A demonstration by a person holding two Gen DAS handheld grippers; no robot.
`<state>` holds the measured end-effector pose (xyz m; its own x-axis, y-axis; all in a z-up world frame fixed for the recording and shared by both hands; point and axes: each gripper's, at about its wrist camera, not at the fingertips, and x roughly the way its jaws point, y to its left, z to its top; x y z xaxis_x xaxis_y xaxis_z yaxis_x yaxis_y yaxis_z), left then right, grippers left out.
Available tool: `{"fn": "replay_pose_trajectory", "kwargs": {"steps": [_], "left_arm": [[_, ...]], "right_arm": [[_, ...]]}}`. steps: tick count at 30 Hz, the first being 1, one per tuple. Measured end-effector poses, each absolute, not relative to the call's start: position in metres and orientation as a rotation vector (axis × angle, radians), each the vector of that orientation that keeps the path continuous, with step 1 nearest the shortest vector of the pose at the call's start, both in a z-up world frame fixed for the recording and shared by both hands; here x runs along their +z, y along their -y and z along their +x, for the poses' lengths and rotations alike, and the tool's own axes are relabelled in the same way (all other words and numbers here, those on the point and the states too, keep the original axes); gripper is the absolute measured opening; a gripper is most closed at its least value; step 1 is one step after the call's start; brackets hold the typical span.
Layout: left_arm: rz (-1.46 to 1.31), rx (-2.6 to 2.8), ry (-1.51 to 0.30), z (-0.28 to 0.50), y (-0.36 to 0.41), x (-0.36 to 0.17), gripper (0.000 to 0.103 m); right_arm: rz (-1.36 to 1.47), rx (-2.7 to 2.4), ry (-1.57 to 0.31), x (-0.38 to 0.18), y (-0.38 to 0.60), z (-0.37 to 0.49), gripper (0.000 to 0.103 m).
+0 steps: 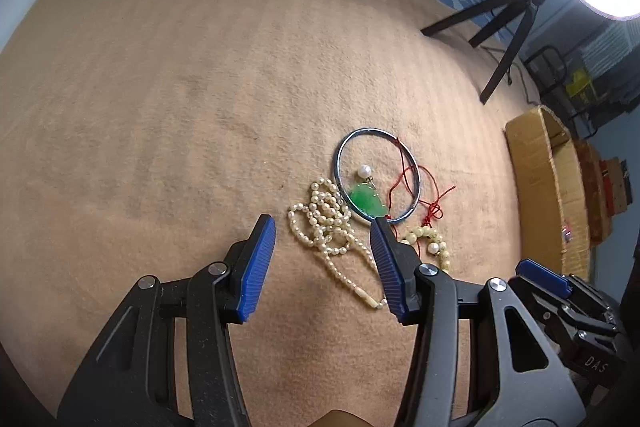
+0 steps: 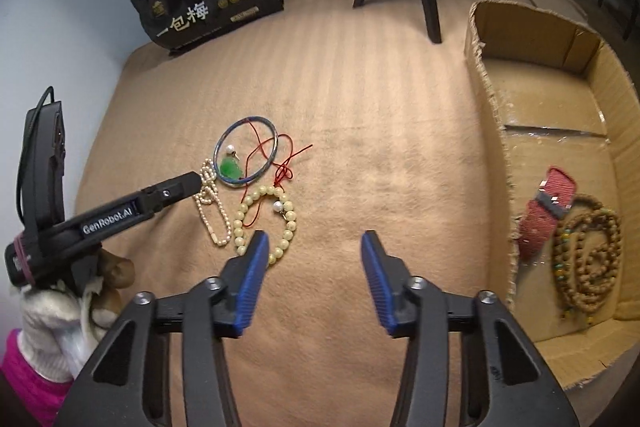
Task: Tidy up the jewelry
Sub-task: 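Move both open tools back toward the remaining jewelry, then grasp white pearl necklace with left tool while right tool grasps cream bead bracelet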
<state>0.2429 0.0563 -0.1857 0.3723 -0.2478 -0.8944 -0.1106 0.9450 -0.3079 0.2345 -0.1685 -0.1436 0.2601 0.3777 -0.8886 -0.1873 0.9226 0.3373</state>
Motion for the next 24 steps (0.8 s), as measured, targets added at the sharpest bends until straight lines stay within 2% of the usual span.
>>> {"fn": "replay_pose_trajectory", "kwargs": {"steps": [4, 17, 19, 23, 24], "left_arm": [[-0.304, -0.084, -1.199, 0.247, -0.047, -0.190, 0.051], [-0.215, -0.086, -1.192, 0.255, -0.035, -0.206, 0.050], [-0.195, -0.078, -1.186, 0.254, -0.035, -0.206, 0.040], [-0.187, -0.072, -1.178, 0.250, -0.042, -0.206, 0.029], [-0.189, -0.072, -1.176, 0.250, -0.044, -0.206, 0.025]], "right_arm": [[0.162, 0.401, -1.267, -0.149, 0.162, 0.238, 0.032], [0.138, 0.419, -1.321, -0.174, 0.141, 0.250, 0.026], [0.130, 0.417, -1.326, -0.177, 0.138, 0.252, 0.025], [0.089, 0.413, -1.328, -0.181, 0.129, 0.253, 0.025], [0.069, 0.408, -1.327, -0.182, 0.126, 0.254, 0.022]]}}
